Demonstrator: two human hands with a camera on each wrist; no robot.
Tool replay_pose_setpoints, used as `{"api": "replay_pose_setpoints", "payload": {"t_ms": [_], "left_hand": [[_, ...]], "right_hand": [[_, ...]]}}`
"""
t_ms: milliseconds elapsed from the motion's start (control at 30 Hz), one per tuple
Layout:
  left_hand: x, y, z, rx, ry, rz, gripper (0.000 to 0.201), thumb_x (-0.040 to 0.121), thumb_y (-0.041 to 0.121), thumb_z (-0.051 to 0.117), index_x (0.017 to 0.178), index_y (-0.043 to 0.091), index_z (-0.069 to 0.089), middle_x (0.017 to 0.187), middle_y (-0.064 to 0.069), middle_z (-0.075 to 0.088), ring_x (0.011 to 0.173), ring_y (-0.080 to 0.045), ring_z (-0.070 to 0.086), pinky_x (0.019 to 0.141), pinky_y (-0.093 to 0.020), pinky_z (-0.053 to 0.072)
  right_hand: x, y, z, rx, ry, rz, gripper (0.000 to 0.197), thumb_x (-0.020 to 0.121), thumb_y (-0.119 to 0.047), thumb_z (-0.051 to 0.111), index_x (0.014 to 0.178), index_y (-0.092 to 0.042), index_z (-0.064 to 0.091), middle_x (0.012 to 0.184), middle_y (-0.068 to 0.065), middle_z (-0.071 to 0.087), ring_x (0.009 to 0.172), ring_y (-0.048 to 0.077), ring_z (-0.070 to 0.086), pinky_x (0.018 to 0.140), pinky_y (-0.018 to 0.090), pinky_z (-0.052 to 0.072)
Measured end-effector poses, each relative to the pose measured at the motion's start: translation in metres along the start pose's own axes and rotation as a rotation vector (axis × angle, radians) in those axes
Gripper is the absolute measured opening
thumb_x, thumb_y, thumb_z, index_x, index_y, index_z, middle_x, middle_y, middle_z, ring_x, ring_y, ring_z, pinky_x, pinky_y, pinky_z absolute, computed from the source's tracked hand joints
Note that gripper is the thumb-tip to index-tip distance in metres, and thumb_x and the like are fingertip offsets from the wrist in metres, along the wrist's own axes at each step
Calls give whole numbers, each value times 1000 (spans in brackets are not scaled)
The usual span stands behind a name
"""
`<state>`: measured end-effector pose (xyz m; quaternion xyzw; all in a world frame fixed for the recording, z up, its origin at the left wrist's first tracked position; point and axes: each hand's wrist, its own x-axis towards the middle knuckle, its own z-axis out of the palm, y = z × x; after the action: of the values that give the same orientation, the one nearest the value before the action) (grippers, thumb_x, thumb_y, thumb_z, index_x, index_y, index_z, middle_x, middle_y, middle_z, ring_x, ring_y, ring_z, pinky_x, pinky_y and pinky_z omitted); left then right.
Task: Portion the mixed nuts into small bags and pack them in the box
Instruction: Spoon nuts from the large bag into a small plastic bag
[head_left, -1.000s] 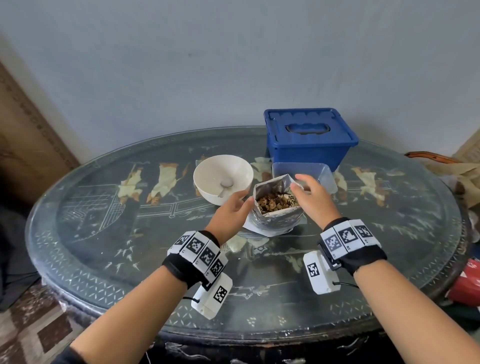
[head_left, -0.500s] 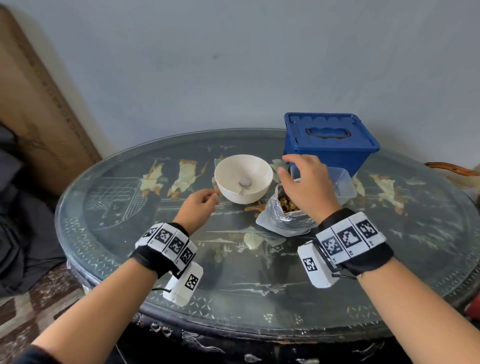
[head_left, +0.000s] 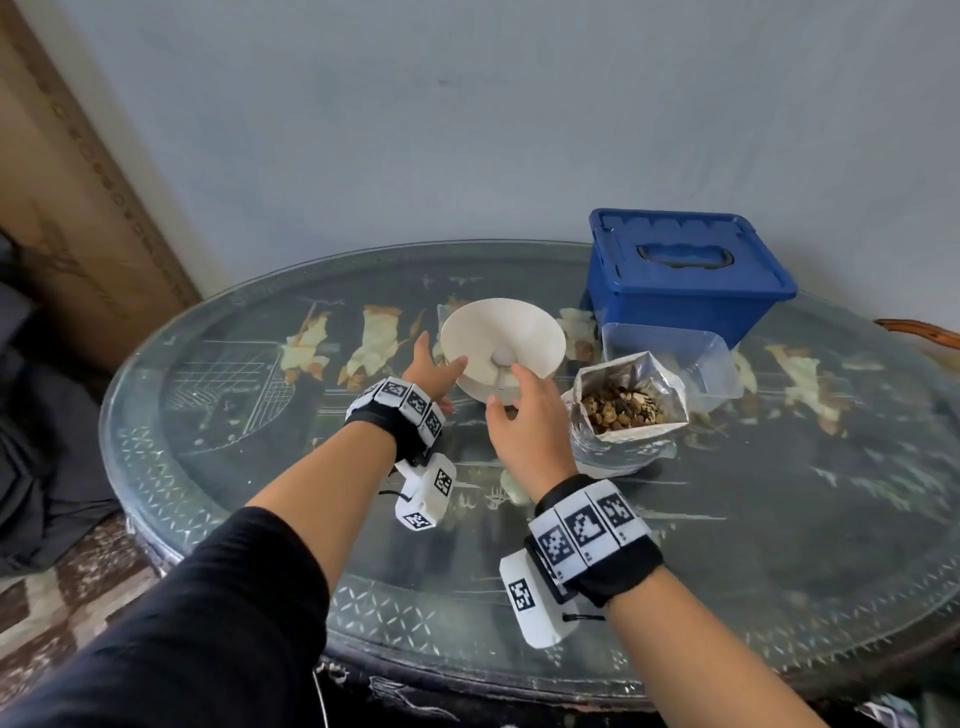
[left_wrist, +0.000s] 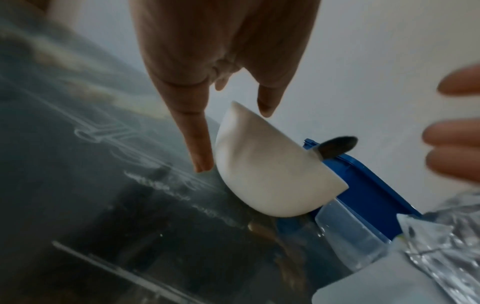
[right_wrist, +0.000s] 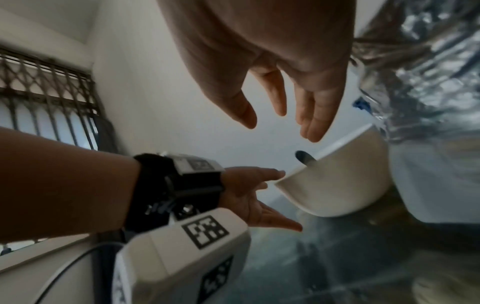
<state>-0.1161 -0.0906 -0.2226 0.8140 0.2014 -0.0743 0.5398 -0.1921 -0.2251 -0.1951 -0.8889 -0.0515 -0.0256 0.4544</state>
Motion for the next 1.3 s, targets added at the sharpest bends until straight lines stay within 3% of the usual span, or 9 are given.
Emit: {"api": "replay_pose_setpoints", "payload": {"t_ms": [133,300,500,633,767,867,1000,1133,1300], "left_hand": [[5,-1,6,-167,-55,-69,65,92,12,47,146,29,15,141,-17,39,105,-36,59,70,-40,57],[-3,-10,6,-408,-8,-123,60,89,1,39,141,30,29,131,-15,46,100,-37,61,67,-42,58],[-42,-36,-2,-513,31,-125,60,89,1,40,139,31,26,123,-20,50,94,-36,62,66,-40,58],[-78,-49,-5,-486,50,-111,60,92,6,44,140,31,20,119,-19,51,92,-36,63,76,-42,56],[-108,-58,-5,-485,45,-98,59,93,9,48,139,29,18,112,-18,54,85,-32,62,81,-43,53],[-125,-63,-1,-447,40,-87,61,93,10,51,139,26,14,93,-12,55,80,-31,59,81,-44,52],[-138,-67,1,-338,18,-96,62,92,19,55,137,28,13,95,-11,58,79,-27,60,80,-46,53],[-131,-67,-4,-8,180,59,69,90,27,57,143,16,14,141,-20,33,127,-33,37,106,-44,33],[-115,-45,-5,513,271,397,43,92,25,50,133,16,43,141,-12,37,128,-32,32,105,-41,27]], "right_hand": [[11,13,7,-28,-22,70,50,92,-9,50,140,-9,35,134,14,38,121,22,41,83,6,22],[16,18,11,-74,-65,35,47,91,-8,52,137,-13,42,132,15,43,120,25,44,89,14,26],[1,21,14,-10,-185,-38,33,91,-14,55,123,-12,60,126,11,49,98,17,54,80,5,28],[-16,21,17,74,-124,-122,25,93,-10,50,113,-8,65,119,12,57,97,22,59,86,16,41],[-24,21,16,225,22,-68,20,93,-7,46,103,-4,62,108,12,64,100,27,62,87,43,51],[-27,19,10,223,86,-86,13,91,-8,53,100,-2,60,102,9,64,94,18,59,76,15,45],[-28,16,3,214,185,-175,11,86,-5,61,95,1,62,92,10,65,81,13,55,69,11,44],[-26,6,-24,224,297,-310,12,89,-2,57,98,1,64,89,6,65,73,5,54,68,1,40],[-24,-1,-91,376,457,-346,14,96,-7,44,102,-10,56,87,-8,61,70,3,59,69,20,51]]}}
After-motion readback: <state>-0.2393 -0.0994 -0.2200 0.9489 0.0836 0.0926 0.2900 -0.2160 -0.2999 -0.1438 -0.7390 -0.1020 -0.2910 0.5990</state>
